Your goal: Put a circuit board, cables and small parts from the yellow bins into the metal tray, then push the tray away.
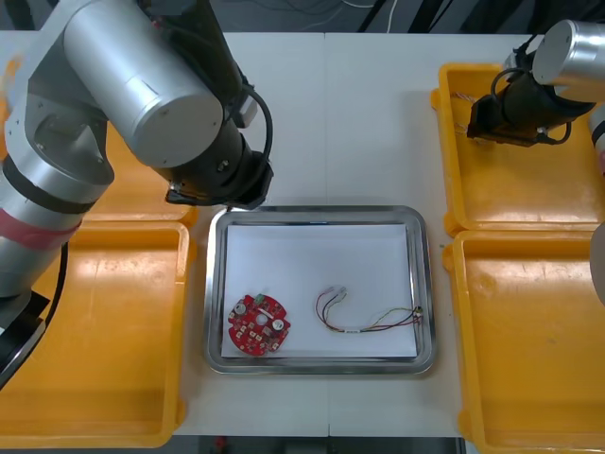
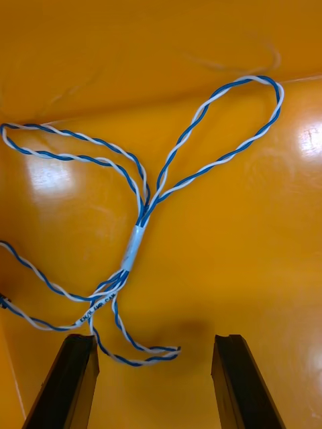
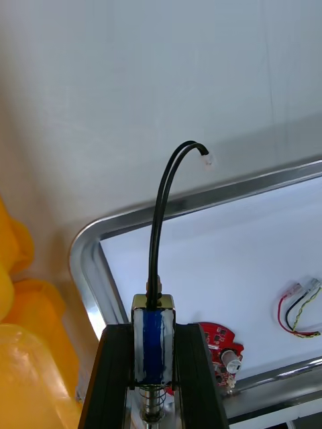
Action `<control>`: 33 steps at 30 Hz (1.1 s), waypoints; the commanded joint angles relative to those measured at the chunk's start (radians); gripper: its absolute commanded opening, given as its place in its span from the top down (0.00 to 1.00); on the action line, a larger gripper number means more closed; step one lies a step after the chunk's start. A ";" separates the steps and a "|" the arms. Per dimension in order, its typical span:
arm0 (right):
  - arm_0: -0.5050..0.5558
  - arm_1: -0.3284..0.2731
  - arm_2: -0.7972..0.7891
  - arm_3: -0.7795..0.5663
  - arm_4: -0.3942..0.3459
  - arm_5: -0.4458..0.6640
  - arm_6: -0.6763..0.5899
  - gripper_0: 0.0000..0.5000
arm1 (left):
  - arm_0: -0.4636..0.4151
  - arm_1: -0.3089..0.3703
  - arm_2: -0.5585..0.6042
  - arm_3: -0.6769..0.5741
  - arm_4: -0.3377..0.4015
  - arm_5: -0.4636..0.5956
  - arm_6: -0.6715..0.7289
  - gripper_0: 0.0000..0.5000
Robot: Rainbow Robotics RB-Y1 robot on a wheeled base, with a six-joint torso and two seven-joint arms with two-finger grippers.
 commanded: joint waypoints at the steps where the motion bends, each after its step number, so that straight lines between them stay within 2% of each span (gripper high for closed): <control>1: -0.052 0.014 0.025 0.020 -0.015 -0.045 -0.034 0.00 | 0.047 -0.016 -0.045 -0.038 -0.016 -0.048 0.011 1.00; 7: -0.052 0.022 0.043 0.059 -0.060 -0.100 -0.042 0.00 | 0.103 -0.015 -0.090 -0.038 -0.046 -0.106 0.028 1.00; 22: -0.049 0.025 0.066 0.060 -0.055 -0.071 -0.031 0.00 | 0.204 0.022 -0.163 -0.037 -0.112 -0.221 0.039 1.00; 29: -0.029 0.023 0.098 0.059 -0.050 -0.091 -0.028 0.00 | 0.232 0.044 -0.186 -0.020 -0.114 -0.275 0.039 1.00; 33: -0.024 0.025 0.111 0.059 -0.049 -0.097 -0.026 0.00 | 0.244 0.053 -0.206 -0.005 -0.140 -0.308 0.037 1.00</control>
